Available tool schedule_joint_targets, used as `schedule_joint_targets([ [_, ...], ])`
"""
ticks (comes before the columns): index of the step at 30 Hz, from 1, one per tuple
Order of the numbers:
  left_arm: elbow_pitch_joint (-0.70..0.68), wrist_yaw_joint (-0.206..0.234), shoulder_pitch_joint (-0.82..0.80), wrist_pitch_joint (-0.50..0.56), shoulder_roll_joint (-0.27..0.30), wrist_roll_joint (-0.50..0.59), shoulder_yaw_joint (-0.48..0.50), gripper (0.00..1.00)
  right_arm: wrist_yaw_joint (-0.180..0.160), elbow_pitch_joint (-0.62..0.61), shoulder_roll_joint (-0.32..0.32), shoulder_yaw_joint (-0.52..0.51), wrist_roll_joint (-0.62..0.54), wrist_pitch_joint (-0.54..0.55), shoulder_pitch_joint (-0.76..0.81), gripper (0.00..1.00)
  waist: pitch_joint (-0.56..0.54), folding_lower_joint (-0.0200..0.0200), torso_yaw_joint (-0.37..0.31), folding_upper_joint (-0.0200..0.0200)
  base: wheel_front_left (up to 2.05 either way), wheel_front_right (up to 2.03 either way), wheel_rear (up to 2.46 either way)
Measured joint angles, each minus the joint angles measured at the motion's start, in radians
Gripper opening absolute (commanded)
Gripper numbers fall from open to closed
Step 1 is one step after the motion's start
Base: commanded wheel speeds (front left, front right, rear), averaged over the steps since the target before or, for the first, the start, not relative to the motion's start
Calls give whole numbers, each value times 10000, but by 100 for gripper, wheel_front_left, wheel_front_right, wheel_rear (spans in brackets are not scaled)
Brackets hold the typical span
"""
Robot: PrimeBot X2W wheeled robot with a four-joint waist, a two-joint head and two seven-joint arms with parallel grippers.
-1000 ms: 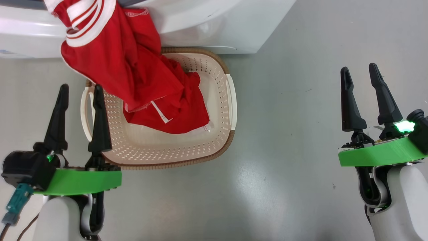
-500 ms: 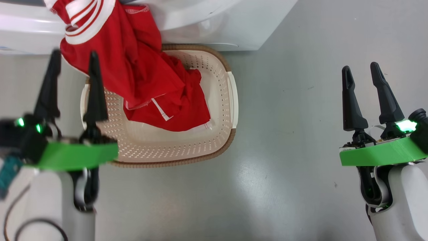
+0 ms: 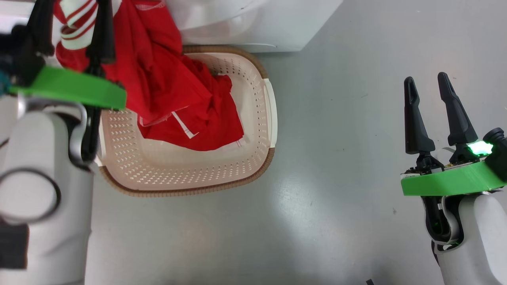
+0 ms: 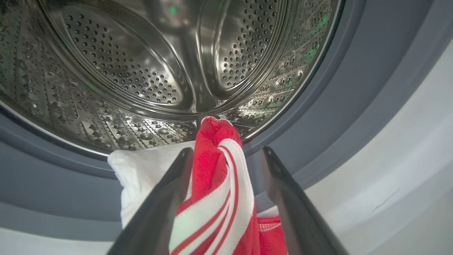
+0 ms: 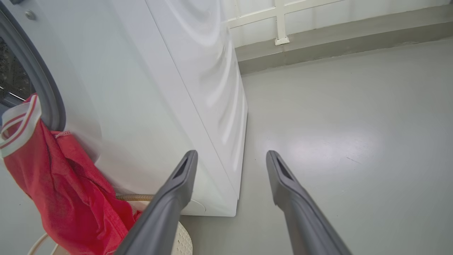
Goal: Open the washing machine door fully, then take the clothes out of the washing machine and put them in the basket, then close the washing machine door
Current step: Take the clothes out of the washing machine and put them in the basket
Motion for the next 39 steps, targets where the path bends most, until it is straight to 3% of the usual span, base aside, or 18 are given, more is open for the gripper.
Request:
schedule_joint_targets([
  [6,1664,0,-1161,685,105,-140,-196,100,0,-15,67,-4,2,0,-12,100,162,0,-120,0,0,0,0],
  [17,4082,4,-2691,719,320,-211,-257,100,0,-44,113,-8,2,0,-226,100,277,0,-267,0,0,0,0],
  [18,4263,4,-2777,629,320,-215,-268,82,0,-40,119,-10,2,0,-225,100,272,0,-273,0,0,0,0],
  [19,4414,4,-2851,571,320,-217,-299,41,0,-42,123,-13,2,0,-225,100,265,0,-277,0,0,0,0],
  [21,4648,2,-2951,351,320,-228,-437,0,0,-46,125,-27,2,0,-225,100,252,0,-273,0,0,0,0],
  [31,4608,-2,-2759,-453,297,-546,-537,0,0,-52,140,-67,2,0,-205,100,90,0,-125,0,0,0,0],
  [39,2619,-4,152,-541,-163,-947,-242,0,0,-29,151,-67,2,0,-182,100,-150,0,7,0,0,0,0],
])
